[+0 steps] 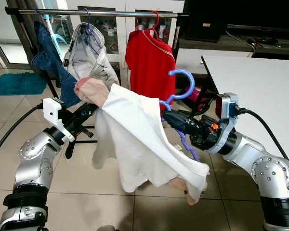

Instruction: Hang hanger

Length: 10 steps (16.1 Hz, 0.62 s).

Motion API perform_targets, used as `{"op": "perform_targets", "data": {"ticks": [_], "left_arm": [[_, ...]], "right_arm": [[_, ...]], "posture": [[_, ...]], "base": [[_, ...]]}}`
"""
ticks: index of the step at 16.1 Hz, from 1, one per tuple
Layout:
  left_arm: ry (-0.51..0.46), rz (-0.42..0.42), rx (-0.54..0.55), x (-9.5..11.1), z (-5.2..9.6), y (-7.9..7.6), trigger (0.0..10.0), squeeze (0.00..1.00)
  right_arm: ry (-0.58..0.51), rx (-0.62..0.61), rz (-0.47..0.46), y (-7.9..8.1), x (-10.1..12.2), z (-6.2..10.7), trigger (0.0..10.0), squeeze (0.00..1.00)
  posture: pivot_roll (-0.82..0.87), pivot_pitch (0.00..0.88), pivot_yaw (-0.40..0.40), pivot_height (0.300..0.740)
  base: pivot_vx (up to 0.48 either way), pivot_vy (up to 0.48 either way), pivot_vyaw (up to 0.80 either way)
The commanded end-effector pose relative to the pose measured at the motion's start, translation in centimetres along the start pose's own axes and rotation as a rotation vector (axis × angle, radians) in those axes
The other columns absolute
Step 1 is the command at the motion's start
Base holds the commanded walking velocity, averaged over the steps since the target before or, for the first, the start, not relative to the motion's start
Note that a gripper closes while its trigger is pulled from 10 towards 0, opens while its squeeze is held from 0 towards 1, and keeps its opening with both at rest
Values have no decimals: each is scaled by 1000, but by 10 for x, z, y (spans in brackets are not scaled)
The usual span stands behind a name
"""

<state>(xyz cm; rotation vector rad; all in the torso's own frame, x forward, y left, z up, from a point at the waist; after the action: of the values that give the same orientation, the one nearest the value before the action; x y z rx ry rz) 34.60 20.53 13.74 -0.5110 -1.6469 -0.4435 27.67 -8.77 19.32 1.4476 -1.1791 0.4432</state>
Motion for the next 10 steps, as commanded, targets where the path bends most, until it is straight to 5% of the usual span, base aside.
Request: {"op": "perform_targets", "data": {"ticks": [1,7,8,10], "left_arm": [[-6,-3,11,2,0,2,0,0],[-25,12,38,5,2,6,0,0],[-79,55,249,9,21,37,0,0],[-72,55,258,7,22,38,0,0]], "right_arm": [[-6,13,30,3,6,-2,10000,0],[-4,10,32,3,5,-2,10000,0],[30,-83,60,-12,0,4,10000,0],[32,-93,63,-13,0,5,10000,0]], "posture": [[-76,0,8,740],[-76,0,8,740],[-74,0,10,740],[-73,0,13,740]], "base": [[0,0,0],[0,0,0],[0,0,0],[0,0,0]]}}
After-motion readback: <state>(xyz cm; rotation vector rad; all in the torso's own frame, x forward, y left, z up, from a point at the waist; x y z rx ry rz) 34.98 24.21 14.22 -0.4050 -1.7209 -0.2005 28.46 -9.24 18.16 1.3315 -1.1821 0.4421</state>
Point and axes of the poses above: a point about 5 cm out from each wrist's last joint towards the gripper, its own z axis pointing back from the gripper into the wrist, its own x axis along the axis of the wrist's last joint, y = z × x, the point moved 5 cm from there along -z, pointing out of the wrist towards the gripper, and after that the axes turned 1 degree about -z, right-handed, at the moved point
